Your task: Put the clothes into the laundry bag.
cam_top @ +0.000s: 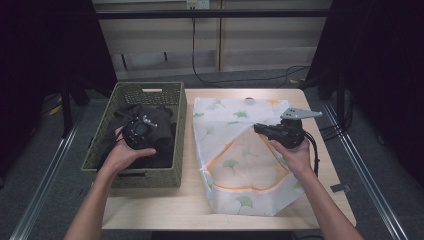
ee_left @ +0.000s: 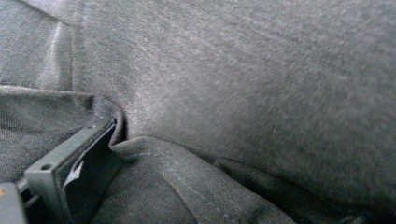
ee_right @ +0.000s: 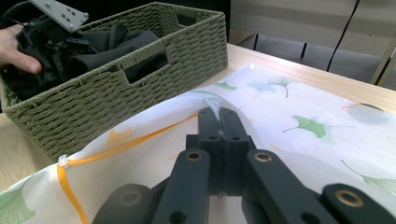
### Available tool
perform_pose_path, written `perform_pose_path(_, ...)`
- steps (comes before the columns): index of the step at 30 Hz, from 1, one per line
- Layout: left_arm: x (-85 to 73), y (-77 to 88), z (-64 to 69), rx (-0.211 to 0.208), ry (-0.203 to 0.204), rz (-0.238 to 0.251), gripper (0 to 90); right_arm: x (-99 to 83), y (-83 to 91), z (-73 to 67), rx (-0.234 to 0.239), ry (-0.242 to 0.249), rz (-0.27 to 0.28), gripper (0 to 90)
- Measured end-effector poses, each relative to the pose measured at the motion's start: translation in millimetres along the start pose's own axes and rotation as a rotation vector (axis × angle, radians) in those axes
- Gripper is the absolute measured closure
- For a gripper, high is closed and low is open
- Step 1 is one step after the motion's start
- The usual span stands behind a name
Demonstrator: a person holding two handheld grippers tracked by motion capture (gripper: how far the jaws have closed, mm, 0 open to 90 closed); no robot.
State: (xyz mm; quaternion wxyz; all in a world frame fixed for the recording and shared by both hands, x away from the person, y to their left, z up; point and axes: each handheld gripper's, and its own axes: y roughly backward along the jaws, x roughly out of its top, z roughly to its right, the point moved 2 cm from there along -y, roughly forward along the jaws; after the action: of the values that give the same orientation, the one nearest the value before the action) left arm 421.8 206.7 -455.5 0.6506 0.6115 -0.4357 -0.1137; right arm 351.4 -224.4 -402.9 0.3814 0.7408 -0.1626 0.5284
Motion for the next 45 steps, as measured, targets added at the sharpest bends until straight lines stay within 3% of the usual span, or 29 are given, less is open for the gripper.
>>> perform_pose_path(2, 0.7, -2.6, 1.6, 0.047, -0.017, -0.012, 0.0, -0.5, -0.6, -0.6, 0.004, 0.004, -0.002, 89.7)
perform_pose_path(3, 1.3, -0.4, 0.0, 0.086, -0.007, 0.004, 1.1, -0.9, -0.7, -0.2, 0.001, -0.001, -0.002, 89.7)
perform_pose_path(4, 1.3, -0.4, 0.0, 0.086, -0.007, 0.004, 3.4, -0.9, -0.7, -0.2, 0.001, -0.001, -0.002, 89.7)
perform_pose_path(5, 0.3, 2.5, -1.4, 0.123, 0.025, 0.038, 4.3, -1.4, -0.4, 0.9, 0.001, -0.005, -0.002, 89.6)
perform_pose_path(7, -1.1, 2.6, -4.9, 0.127, 0.062, 0.033, 3.8, -1.9, -0.1, 2.2, -0.002, -0.009, -0.001, 89.7)
perform_pose_path(12, -0.1, 2.0, -8.1, 0.173, 0.075, 0.005, 3.8, -2.7, 0.0, 3.5, 0.000, -0.005, -0.003, 89.7)
perform_pose_path(14, -1.2, -1.0, -9.3, 0.160, 0.100, 0.008, 3.5, -2.8, -0.3, 3.3, -0.001, -0.006, -0.004, 89.7)
perform_pose_path(15, -2.2, -3.7, -10.4, 0.157, 0.081, -0.001, 2.7, -2.9, -0.7, 3.0, 0.000, -0.005, -0.004, 89.7)
perform_pose_path(20, -3.6, -17.2, -11.1, 0.139, 0.094, -0.040, 0.0, -3.0, -0.8, 1.5, 0.004, -0.003, -0.008, 89.7)
perform_pose_path(24, -4.4, -23.1, -13.8, 0.112, 0.145, -0.052, 0.0, -3.7, -1.3, 2.7, 0.004, -0.002, -0.009, 89.7)
perform_pose_path(25, -4.6, -23.7, -14.5, 0.105, 0.139, -0.053, 0.0, -4.2, -1.6, 3.1, 0.003, -0.008, -0.010, 89.7)
perform_pose_path(29, -6.7, -26.3, -18.2, 0.047, 0.145, -0.042, 0.0, -4.6, -1.3, 3.6, 0.006, -0.004, -0.009, 89.7)
perform_pose_path(30, -7.3, -27.9, -19.9, 0.015, 0.165, -0.039, 0.0, -4.4, -0.7, 3.4, 0.006, -0.005, -0.009, 89.7)
perform_pose_path(31, -7.3, -27.9, -19.9, 0.015, 0.165, -0.039, 0.0, -4.4, -0.8, 3.3, 0.005, -0.005, -0.009, 89.7)
perform_pose_path(32, -6.9, -29.1, -20.8, -0.010, 0.187, -0.045, 0.0, -4.4, -1.4, 3.4, 0.008, -0.004, -0.007, 89.6)
perform_pose_path(33, -6.4, -29.9, -25.0, -0.046, 0.236, -0.021, 0.0, -4.6, -1.9, 3.6, 0.011, -0.013, -0.007, 89.7)
perform_pose_path(35, -6.9, -30.1, -26.6, -0.060, 0.227, -0.028, 0.0, -4.9, -2.7, 4.7, 0.019, -0.026, -0.003, 89.7)
perform_pose_path(37, -7.1, -30.6, -26.6, -0.060, 0.238, -0.014, 0.0, -4.9, -2.9, 4.9, 0.016, -0.024, -0.004, 89.7)
perform_pose_path(38, -6.9, -30.7, -26.6, -0.050, 0.224, -0.022, 0.0, -5.0, -2.8, 5.4, 0.015, -0.020, -0.006, 89.7)
perform_pose_path(39, -6.6, -31.6, -24.5, -0.019, 0.206, -0.012, 0.0, -4.9, -2.6, 5.6, 0.016, -0.026, -0.007, 89.7)
perform_pose_path(40, -6.6, -31.6, -24.5, -0.019, 0.206, -0.012, 0.0, -4.9, -2.6, 5.6, 0.016, -0.026, -0.007, 89.7)
perform_pose_path(41, -5.6, -31.7, -23.1, 0.010, 0.173, -0.013, 0.0, -5.0, -2.5, 5.6, 0.016, -0.027, -0.007, 89.7)
perform_pose_path(42, -4.1, -31.8, -22.6, 0.026, 0.173, -0.007, 0.0, -5.0, -2.7, 5.8, 0.019, -0.027, -0.008, 89.7)
perform_pose_path(45, 0.5, -29.8, -23.4, 0.061, 0.151, -0.055, 0.6, -4.6, -2.5, 5.4, 0.018, -0.023, -0.007, 89.7)
